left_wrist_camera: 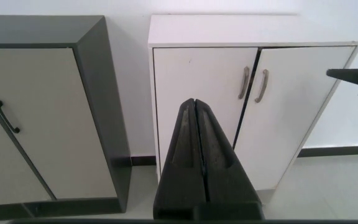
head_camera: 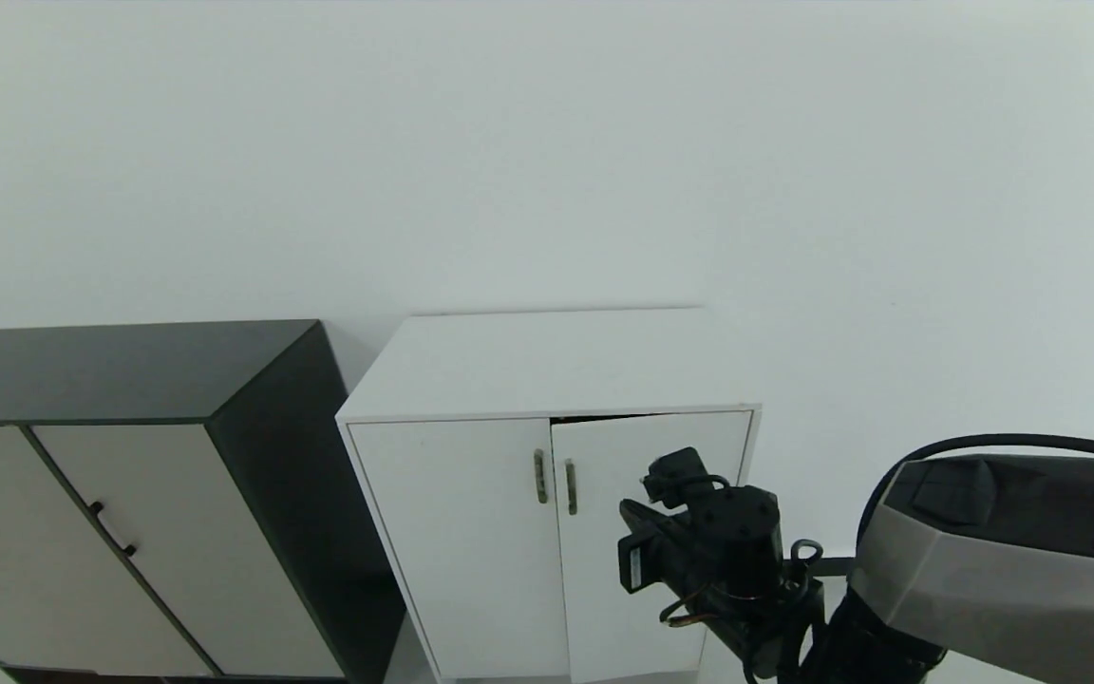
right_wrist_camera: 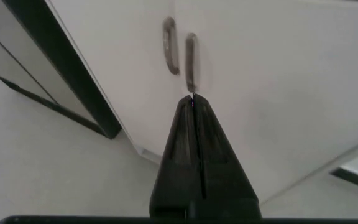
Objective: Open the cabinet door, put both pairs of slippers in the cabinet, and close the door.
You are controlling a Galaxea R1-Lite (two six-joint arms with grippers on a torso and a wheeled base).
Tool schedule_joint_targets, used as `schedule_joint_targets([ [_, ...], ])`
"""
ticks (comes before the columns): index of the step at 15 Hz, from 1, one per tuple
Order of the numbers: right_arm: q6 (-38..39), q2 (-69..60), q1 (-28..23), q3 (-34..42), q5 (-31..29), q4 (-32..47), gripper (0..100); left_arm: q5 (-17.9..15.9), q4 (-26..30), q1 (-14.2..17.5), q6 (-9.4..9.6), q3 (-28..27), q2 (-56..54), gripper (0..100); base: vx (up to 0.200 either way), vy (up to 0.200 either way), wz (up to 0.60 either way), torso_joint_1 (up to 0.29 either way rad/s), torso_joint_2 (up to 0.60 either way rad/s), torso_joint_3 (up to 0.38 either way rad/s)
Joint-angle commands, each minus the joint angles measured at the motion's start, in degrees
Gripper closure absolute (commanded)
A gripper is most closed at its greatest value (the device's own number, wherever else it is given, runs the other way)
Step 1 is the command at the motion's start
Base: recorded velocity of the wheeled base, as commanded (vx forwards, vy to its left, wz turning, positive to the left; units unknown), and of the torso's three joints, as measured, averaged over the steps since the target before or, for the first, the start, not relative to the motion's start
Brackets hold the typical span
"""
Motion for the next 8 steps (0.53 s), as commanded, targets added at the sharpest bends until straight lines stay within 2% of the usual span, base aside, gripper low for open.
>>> schedule_joint_targets([
  [1,-0.1,4.7,-1.1,-4.3,0.0,0.3,100,0.0,0.0,0.0,-0.02,0.0,0.0,100,0.0,0.0,0.0,0.0,0.0,0.0],
  [6,-0.2,11.7,-6.9,-22.6,1.2,12.2,100,0.0,-0.1,0.0,-0.1,0.0,0.0,100,0.0,0.0,0.0,0.0,0.0,0.0],
  [8,-0.2,12.8,-8.3,-25.8,1.2,14.0,100,0.0,0.0,0.0,-0.02,0.0,0.0,100,0.0,0.0,0.0,0.0,0.0,0.0],
])
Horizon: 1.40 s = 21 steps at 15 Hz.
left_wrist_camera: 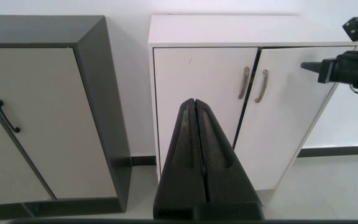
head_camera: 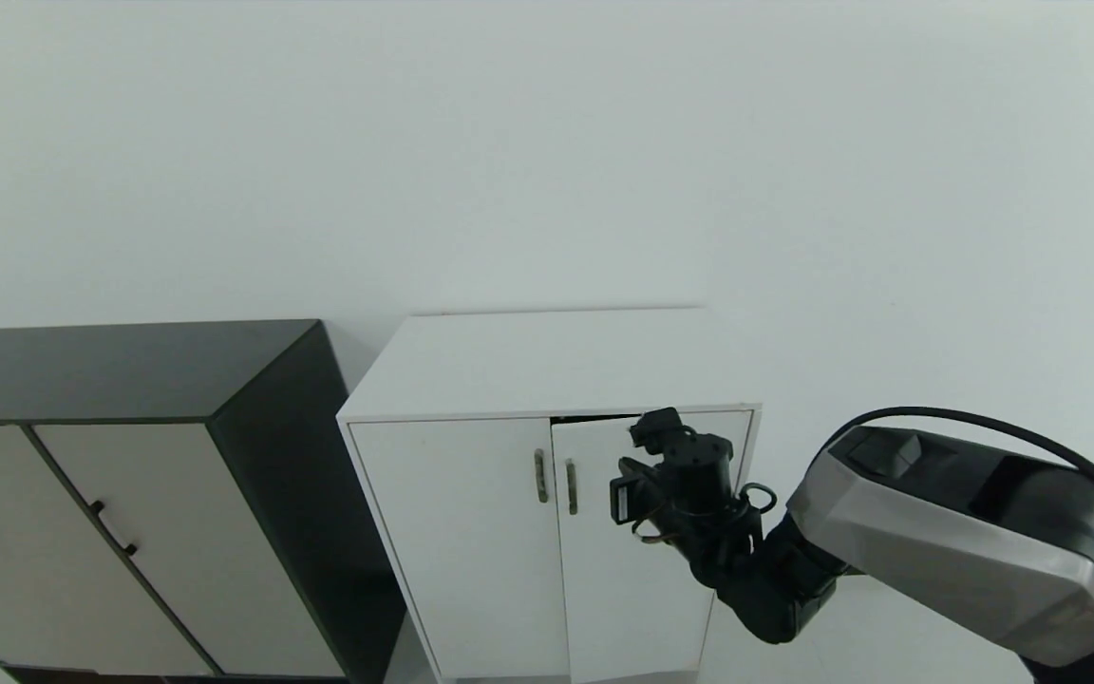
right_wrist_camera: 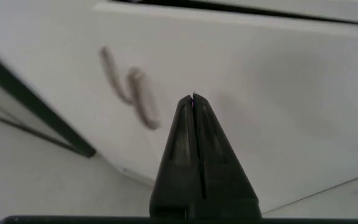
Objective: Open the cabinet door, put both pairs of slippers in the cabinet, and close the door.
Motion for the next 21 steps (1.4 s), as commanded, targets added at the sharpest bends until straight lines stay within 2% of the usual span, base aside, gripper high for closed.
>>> schedule_joint_targets([
  [1,-0.1,2.9,-1.9,-4.1,0.1,1.1,100,0.0,0.0,0.0,-0.02,0.0,0.0,100,0.0,0.0,0.0,0.0,0.0,0.0],
  [15,-1.0,5.6,-3.9,-14.7,0.4,8.3,100,0.0,-0.1,0.0,-0.02,0.0,0.0,100,0.0,0.0,0.0,0.0,0.0,0.0],
  [21,-1.1,6.1,-4.0,-15.5,0.3,8.9,100,0.0,0.0,0.1,-0.02,0.0,0.0,100,0.0,0.0,0.0,0.0,0.0,0.0],
])
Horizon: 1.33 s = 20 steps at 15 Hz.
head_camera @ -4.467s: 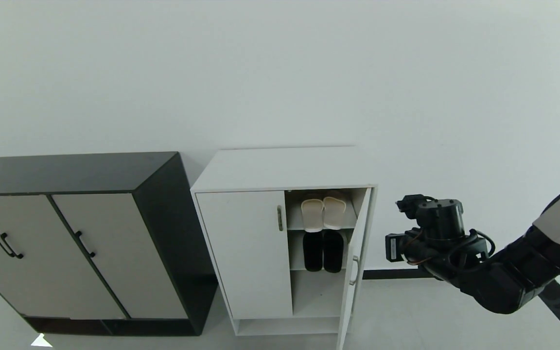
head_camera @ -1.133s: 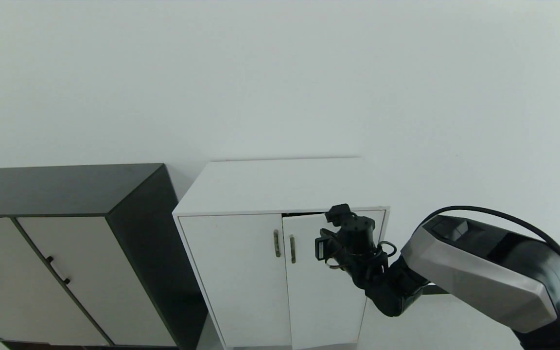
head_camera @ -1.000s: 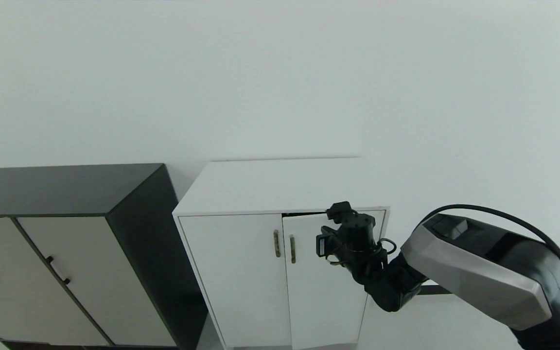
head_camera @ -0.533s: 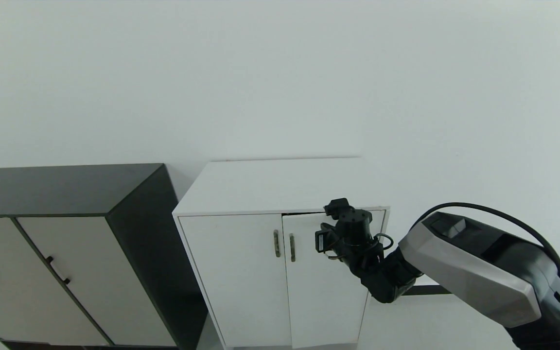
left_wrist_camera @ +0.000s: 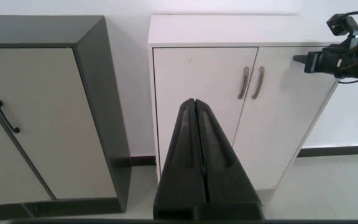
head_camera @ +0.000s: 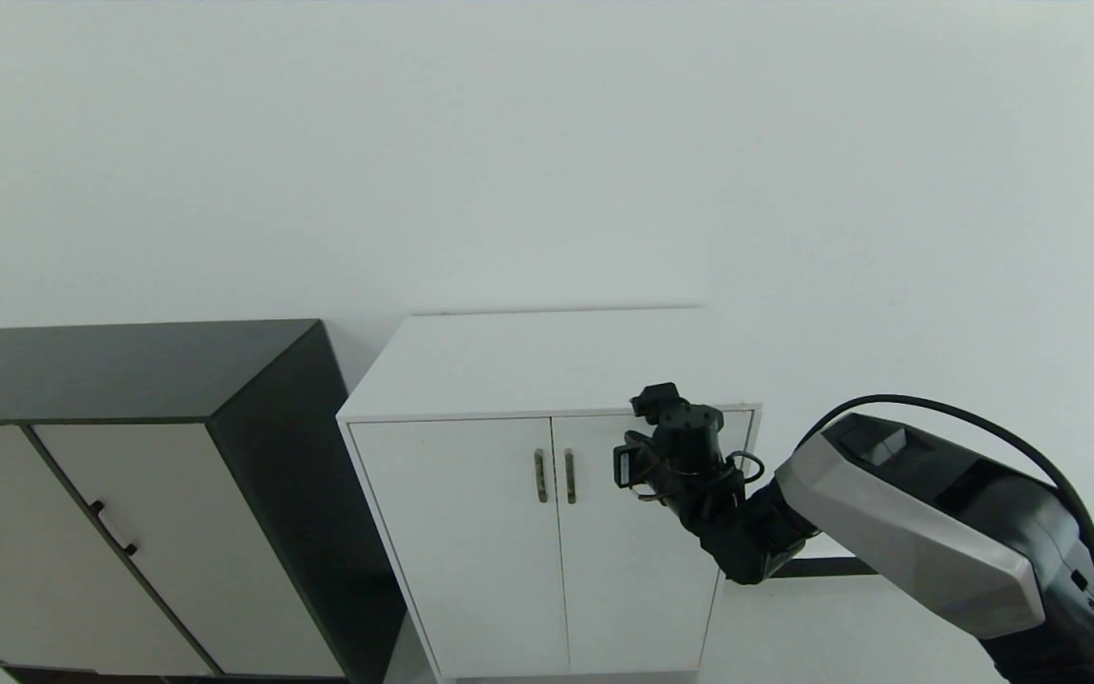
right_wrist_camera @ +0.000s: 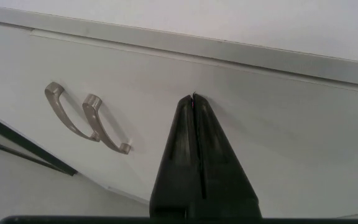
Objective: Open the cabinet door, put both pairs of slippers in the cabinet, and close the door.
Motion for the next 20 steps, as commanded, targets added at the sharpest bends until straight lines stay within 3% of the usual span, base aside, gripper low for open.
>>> schedule_joint_targets([
  [1,-0.4,0.2,0.1,0.0,-0.1,-0.1,100,0.0,0.0,0.1,-0.02,0.0,0.0,100,0.0,0.0,0.0,0.0,0.0,0.0],
  [16,-0.9,0.3,-0.1,-1.7,-0.5,1.8,100,0.0,0.0,0.1,-0.02,0.0,0.0,100,0.0,0.0,0.0,0.0,0.0,0.0],
  [20,-0.8,-8.4,1.7,10.4,-0.5,-4.0,100,0.1,0.0,0.1,-0.02,0.0,0.0,100,0.0,0.0,0.0,0.0,0.0,0.0],
])
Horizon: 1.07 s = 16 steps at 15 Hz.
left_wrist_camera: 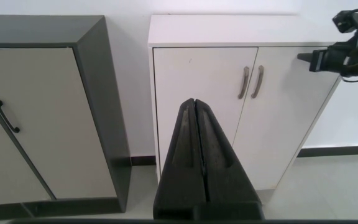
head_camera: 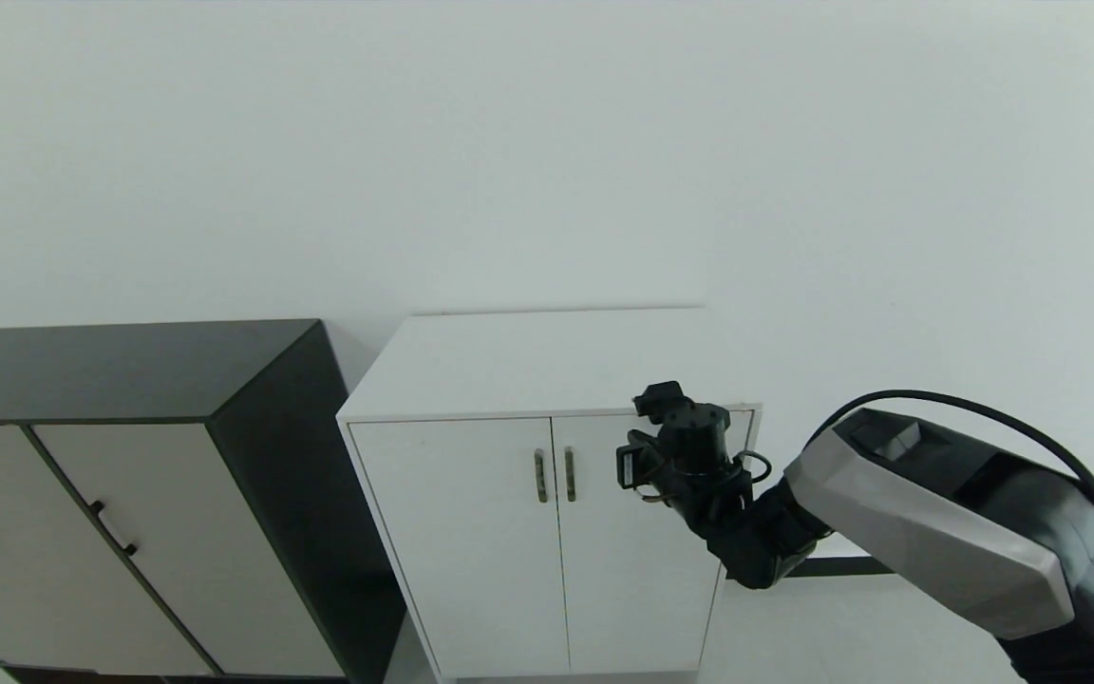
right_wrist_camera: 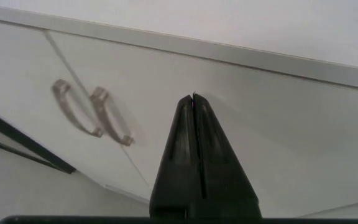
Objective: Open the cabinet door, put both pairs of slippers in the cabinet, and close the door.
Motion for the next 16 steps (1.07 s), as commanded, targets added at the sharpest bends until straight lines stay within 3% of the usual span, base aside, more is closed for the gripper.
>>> schedule_joint_targets([
  [1,0.0,-8.8,2.0,11.1,-0.1,-4.8,100,0.0,0.0,0.0,-0.08,0.0,0.0,100,0.0,0.0,0.0,0.0,0.0,0.0],
  [3,-0.1,-14.1,3.0,19.7,-1.0,-9.7,100,0.0,0.0,0.0,0.01,0.0,0.0,100,0.0,0.0,0.0,0.0,0.0,0.0],
  [5,-0.2,-26.0,3.0,35.1,-4.8,-14.1,100,0.1,0.0,0.0,-0.08,0.0,0.0,100,0.0,0.0,0.0,0.0,0.0,0.0],
  [8,-1.4,-40.7,-2.8,47.4,-9.4,-13.9,100,0.1,0.0,0.0,-0.08,0.0,0.0,100,0.0,0.0,0.0,0.0,0.0,0.0],
  [12,-6.6,-62.7,-24.1,65.3,-12.8,-11.0,100,0.2,0.0,0.0,-0.08,0.0,0.0,100,0.0,0.0,0.0,0.0,0.0,0.0],
  [16,-7.5,-76.3,-44.9,72.7,-12.5,-3.9,100,0.2,-0.1,0.0,-0.17,0.0,0.0,100,0.0,0.0,0.0,0.0,0.0,0.0],
])
